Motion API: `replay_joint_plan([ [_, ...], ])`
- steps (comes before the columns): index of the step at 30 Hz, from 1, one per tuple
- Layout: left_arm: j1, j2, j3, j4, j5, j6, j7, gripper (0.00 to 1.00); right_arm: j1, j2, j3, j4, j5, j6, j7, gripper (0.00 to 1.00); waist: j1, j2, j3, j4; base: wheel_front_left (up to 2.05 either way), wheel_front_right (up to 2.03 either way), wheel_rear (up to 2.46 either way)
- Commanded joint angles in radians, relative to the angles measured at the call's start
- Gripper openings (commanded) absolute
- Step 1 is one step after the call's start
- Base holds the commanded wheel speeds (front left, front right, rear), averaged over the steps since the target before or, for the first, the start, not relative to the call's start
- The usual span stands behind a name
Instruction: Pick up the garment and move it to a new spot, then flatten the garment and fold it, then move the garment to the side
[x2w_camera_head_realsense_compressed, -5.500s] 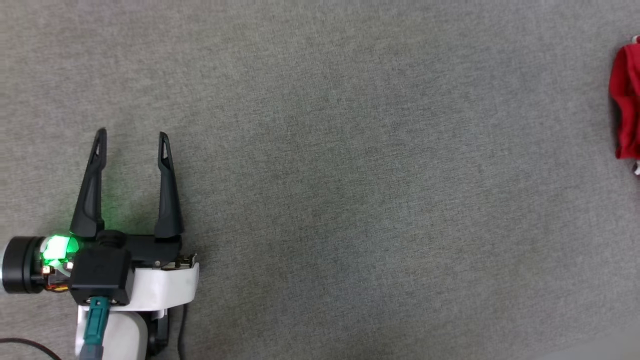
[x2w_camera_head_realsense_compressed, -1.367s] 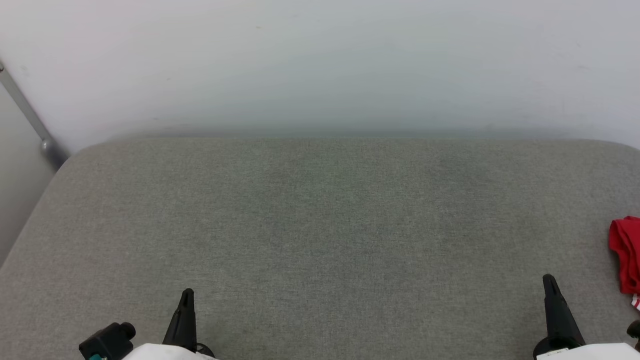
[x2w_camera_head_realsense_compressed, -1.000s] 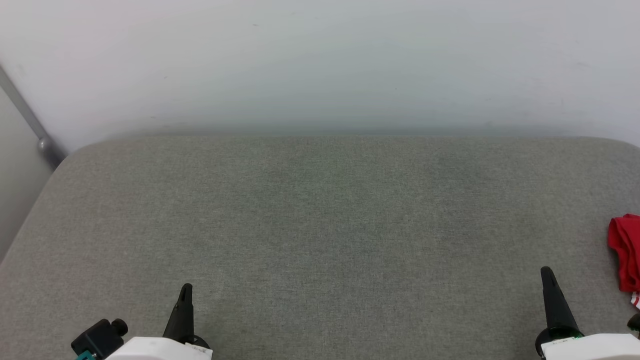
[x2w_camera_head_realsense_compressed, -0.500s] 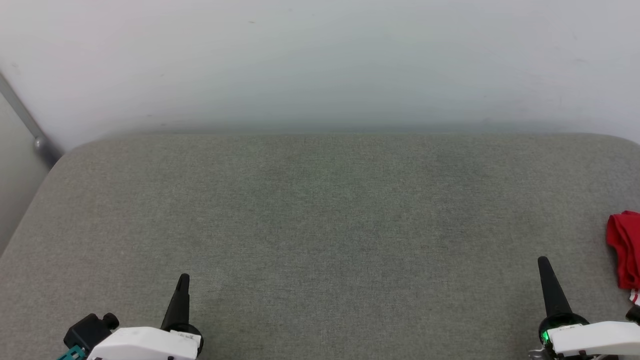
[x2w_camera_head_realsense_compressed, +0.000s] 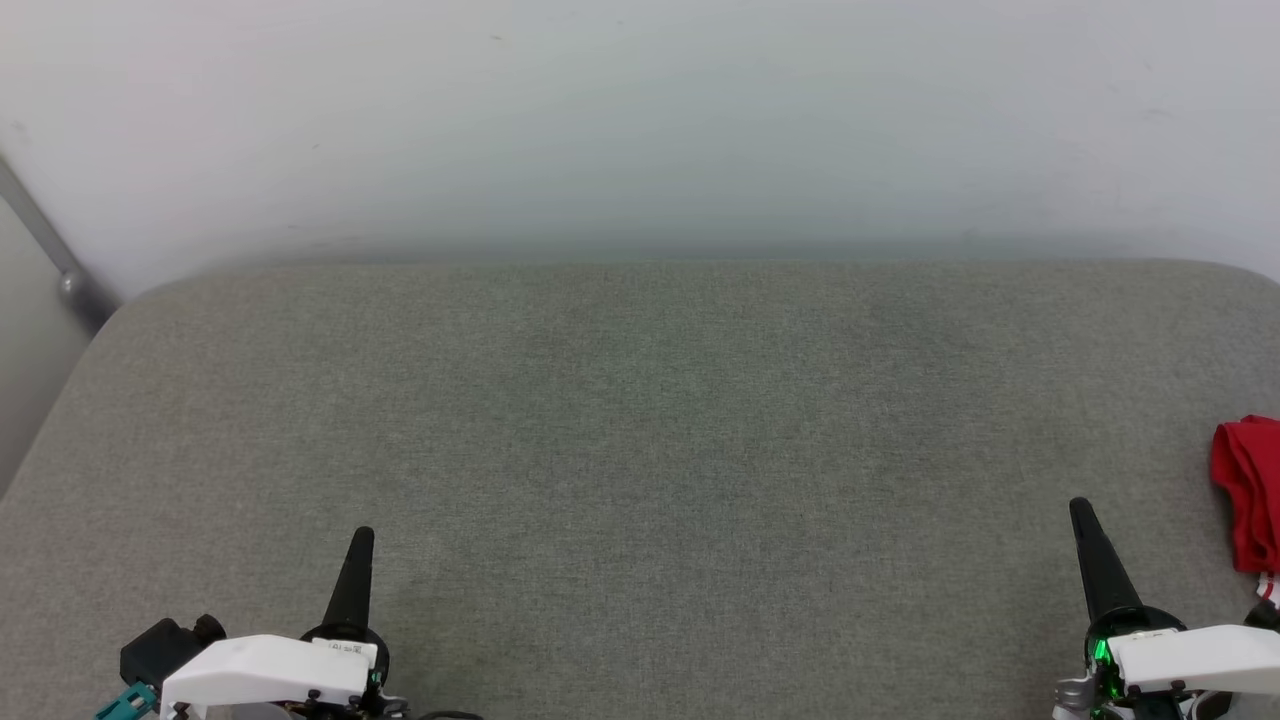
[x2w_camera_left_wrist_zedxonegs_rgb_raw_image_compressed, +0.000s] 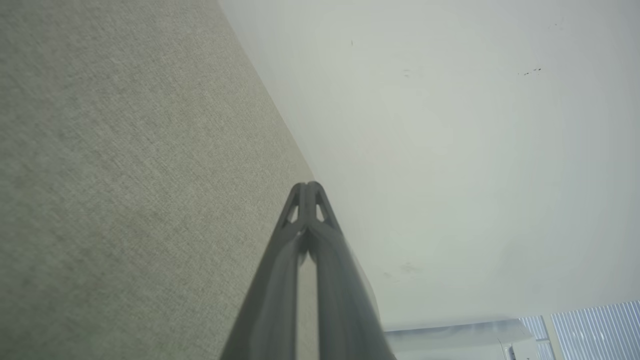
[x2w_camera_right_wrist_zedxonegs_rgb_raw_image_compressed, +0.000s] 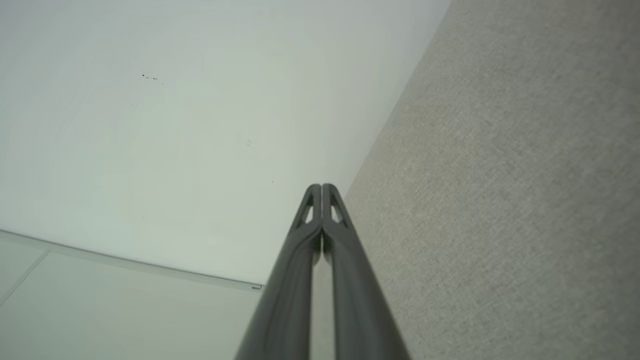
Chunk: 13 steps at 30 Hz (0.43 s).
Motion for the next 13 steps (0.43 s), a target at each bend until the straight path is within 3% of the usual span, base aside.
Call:
replay_joint_plan([
  [1, -0.026, 0.002, 0.007, -0.001, -0.032, -0.010, 0.009, 0.00, -0.030, -0.007, -0.002, -0.001, 0.030, 0.000, 0.008, 0.00, 0.0000, -0.0001, 0.001, -0.001, 0.00, 0.00, 0.00],
  [13, -0.049, -0.002, 0.025, 0.013, -0.135, -0.025, 0.034, 0.00, -0.053, -0.006, -0.005, 0.016, 0.121, 0.000, 0.035, 0.00, 0.0000, -0.0001, 0.007, -0.005, 0.00, 0.00, 0.00],
])
